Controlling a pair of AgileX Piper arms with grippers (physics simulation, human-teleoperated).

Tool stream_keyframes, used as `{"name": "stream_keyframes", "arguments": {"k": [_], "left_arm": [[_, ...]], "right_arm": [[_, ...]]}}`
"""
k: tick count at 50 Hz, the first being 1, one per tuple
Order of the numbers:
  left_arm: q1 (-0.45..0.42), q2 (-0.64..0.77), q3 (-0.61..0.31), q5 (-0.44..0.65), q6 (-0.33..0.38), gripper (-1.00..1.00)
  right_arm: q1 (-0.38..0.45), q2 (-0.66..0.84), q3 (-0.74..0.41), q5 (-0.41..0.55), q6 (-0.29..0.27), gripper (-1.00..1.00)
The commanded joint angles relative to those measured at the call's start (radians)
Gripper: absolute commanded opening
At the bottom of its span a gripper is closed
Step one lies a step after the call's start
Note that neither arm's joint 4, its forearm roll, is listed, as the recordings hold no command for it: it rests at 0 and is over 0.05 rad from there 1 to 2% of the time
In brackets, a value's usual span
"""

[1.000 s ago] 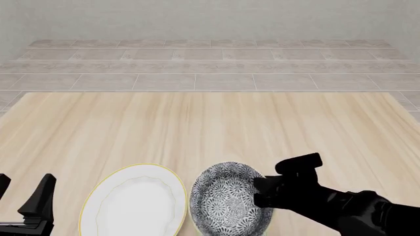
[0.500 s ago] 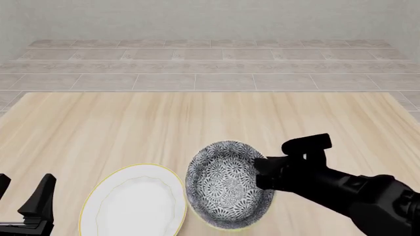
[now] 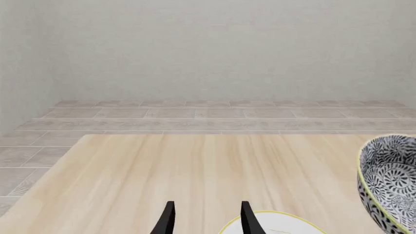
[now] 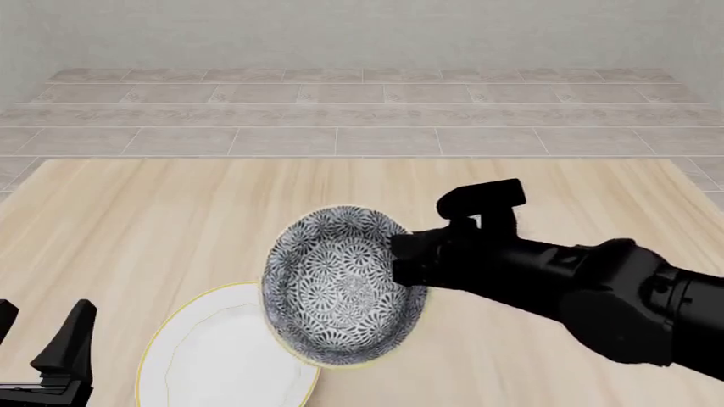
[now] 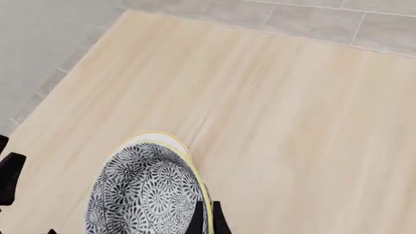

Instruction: Put the bowl on the plate.

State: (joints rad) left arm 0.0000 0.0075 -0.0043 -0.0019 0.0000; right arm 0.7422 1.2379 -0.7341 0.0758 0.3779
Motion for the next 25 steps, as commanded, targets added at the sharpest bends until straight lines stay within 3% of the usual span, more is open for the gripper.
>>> {"name": "stream_keyframes", "arguments": {"k": [1,15,25], "left_arm": [[0.0,0.0,0.0,0.0,0.0,1.0],[0.0,0.0,0.0,0.0,0.0,1.0],[0.0,0.0,0.0,0.0,0.0,1.0]], "right_arm": [[0.057,0.057,-0.11,0.029,0.005,-1.0],[0.097,0.119,-0.182,0.027,-0.001,-1.0],[0.154,0.198,-0.216,0.016,0.043,-1.0]]}}
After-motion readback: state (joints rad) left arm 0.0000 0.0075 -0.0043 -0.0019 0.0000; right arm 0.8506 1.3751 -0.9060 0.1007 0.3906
